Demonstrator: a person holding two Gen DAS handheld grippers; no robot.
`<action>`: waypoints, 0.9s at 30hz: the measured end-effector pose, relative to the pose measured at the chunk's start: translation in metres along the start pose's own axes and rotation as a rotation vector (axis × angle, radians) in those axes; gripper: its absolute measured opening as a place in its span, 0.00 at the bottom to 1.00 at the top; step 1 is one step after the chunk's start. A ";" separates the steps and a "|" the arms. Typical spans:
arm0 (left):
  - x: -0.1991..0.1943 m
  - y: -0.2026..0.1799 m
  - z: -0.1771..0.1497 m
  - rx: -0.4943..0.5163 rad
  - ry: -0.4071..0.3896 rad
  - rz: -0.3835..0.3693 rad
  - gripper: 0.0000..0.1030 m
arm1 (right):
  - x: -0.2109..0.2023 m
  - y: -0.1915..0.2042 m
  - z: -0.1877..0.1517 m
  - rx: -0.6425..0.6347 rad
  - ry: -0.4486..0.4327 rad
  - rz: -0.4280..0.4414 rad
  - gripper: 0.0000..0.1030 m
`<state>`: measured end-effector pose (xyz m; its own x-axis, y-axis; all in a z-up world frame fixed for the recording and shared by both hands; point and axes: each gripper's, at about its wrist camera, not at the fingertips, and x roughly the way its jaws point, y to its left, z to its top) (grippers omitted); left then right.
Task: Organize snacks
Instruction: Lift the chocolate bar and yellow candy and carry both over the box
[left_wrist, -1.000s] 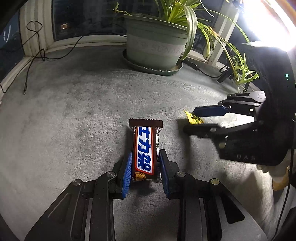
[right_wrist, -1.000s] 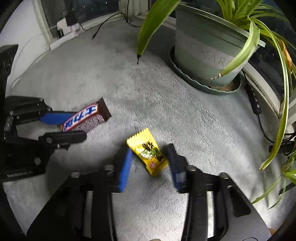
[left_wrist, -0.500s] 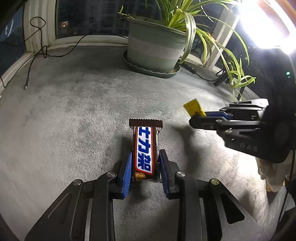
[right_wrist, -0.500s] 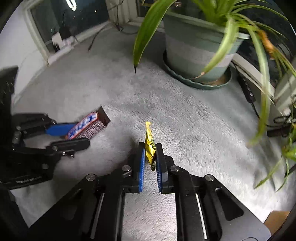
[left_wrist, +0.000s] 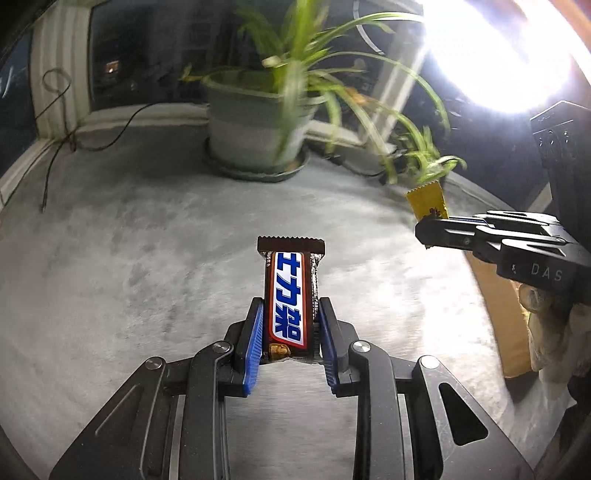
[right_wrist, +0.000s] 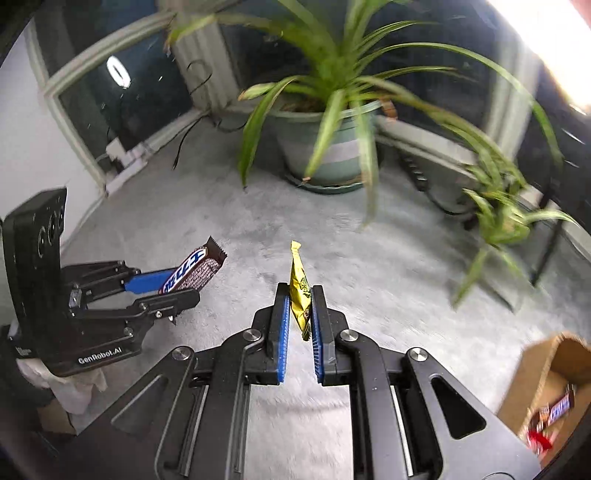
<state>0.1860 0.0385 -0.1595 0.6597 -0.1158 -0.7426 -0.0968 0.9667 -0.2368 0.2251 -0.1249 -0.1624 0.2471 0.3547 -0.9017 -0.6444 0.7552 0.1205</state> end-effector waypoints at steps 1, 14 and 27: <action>-0.002 -0.007 0.001 0.013 -0.004 -0.005 0.26 | -0.007 -0.004 -0.002 0.012 -0.009 -0.007 0.10; -0.021 -0.120 0.010 0.158 -0.056 -0.126 0.26 | -0.112 -0.078 -0.050 0.157 -0.099 -0.143 0.10; -0.005 -0.213 0.003 0.216 -0.034 -0.225 0.26 | -0.166 -0.160 -0.098 0.268 -0.084 -0.276 0.10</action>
<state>0.2055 -0.1663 -0.1030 0.6711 -0.3283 -0.6647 0.2128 0.9442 -0.2515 0.2158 -0.3586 -0.0724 0.4503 0.1537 -0.8796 -0.3365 0.9417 -0.0077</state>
